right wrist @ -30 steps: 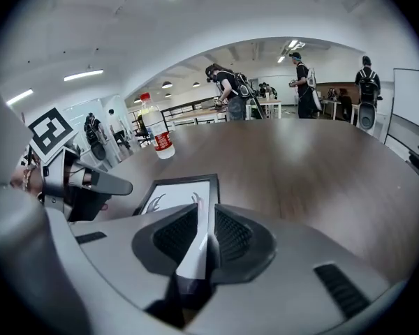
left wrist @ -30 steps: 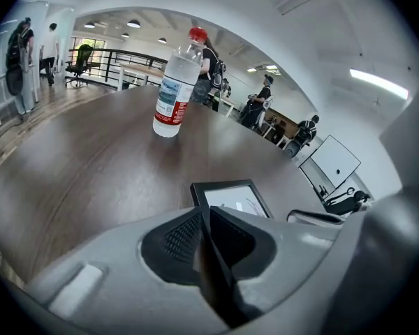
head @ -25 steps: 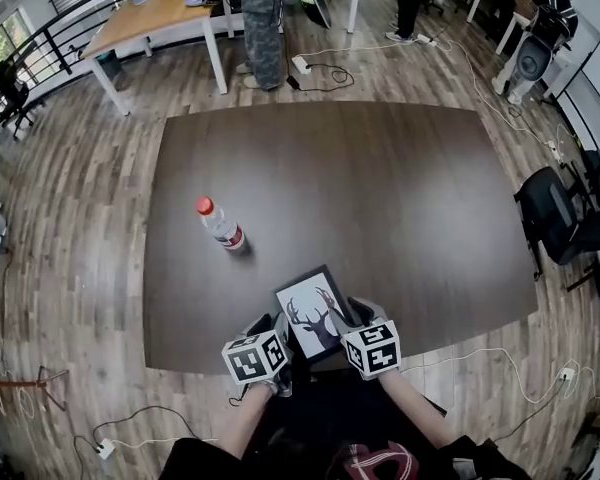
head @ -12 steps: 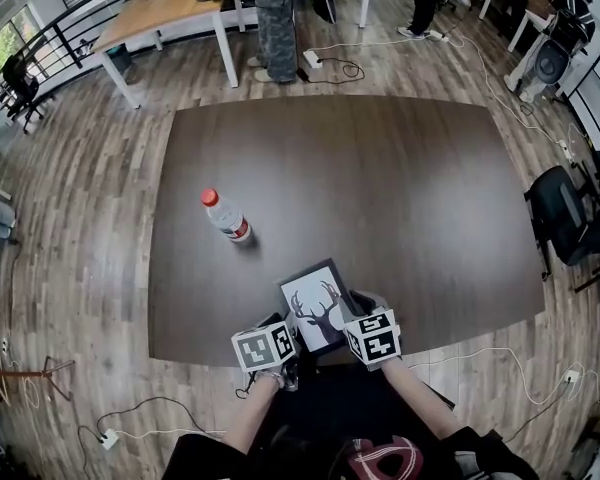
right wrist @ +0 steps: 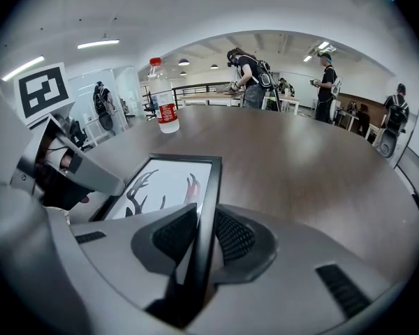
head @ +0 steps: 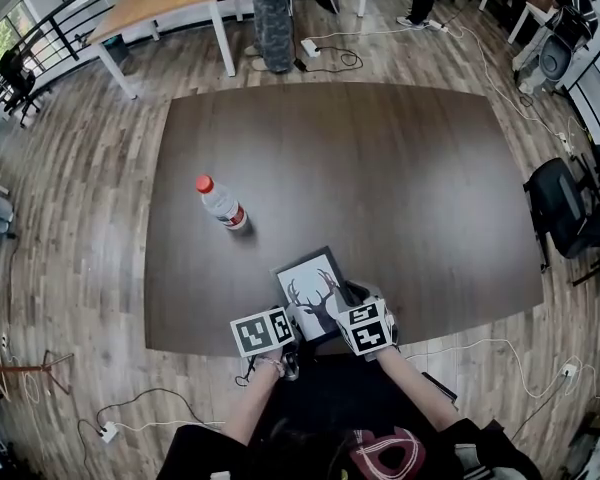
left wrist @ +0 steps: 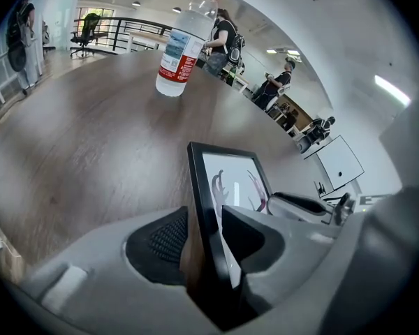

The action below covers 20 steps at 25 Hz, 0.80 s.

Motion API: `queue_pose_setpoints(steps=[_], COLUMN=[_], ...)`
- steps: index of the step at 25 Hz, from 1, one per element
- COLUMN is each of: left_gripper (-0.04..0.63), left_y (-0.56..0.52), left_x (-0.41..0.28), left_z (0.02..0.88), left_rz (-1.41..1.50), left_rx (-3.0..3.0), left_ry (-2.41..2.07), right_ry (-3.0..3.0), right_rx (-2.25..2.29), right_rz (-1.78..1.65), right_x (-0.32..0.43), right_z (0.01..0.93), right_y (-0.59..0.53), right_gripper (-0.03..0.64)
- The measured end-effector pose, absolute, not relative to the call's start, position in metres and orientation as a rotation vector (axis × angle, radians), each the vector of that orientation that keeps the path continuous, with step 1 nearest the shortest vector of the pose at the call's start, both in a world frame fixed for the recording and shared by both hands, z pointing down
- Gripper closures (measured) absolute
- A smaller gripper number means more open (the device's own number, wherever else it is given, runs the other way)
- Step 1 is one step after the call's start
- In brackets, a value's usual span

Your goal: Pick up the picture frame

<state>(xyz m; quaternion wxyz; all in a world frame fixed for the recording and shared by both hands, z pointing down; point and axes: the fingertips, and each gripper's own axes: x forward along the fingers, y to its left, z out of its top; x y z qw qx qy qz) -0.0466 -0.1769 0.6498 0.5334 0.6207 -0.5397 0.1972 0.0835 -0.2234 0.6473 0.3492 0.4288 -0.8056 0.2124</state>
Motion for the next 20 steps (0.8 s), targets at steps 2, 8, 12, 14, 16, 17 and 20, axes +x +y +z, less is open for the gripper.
queue_pose_setpoints(steps=[2, 8, 12, 14, 16, 17, 20], left_gripper=[0.449, 0.460, 0.460, 0.460, 0.469, 0.487, 0.514], left_y=[-0.1756, -0.1756, -0.1774, -0.1779, -0.1777, -0.1779, -0.1788], left_x=[-0.0475, -0.0463, -0.0436, -0.0443, -0.0454, -0.0455, -0.0466], left_z=[0.6503, 0.6500, 0.6520, 0.6523, 0.6526, 0.6527, 0.6526], left_rz=[0.485, 0.514, 0.596, 0.599, 0.561, 0.528, 0.468], left_rx=[1.470, 1.445, 1.452, 1.452, 1.441, 1.429, 1.401], left_ry=[-1.296, -1.317, -1.313, -1.312, -1.302, -1.292, -1.281], right_ry=[-2.091, -2.074, -2.057, -2.060, -2.074, -2.079, -2.067], right_rx=[1.114, 1.136, 1.139, 1.134, 1.129, 1.129, 1.131], right_rz=[0.557, 0.569, 0.607, 0.644, 0.661, 0.653, 0.622], right_x=[0.0829, 0.0846, 0.0854, 0.0857, 0.0834, 0.0821, 0.0808], right_z=[0.6460, 0.6458, 0.6480, 0.6493, 0.6494, 0.6489, 0.6470], right_y=[-0.2239, -0.2226, -0.2236, -0.2255, -0.2261, -0.2261, -0.2262], right_gripper=[0.529, 0.532, 0.532, 0.532, 0.535, 0.538, 0.541])
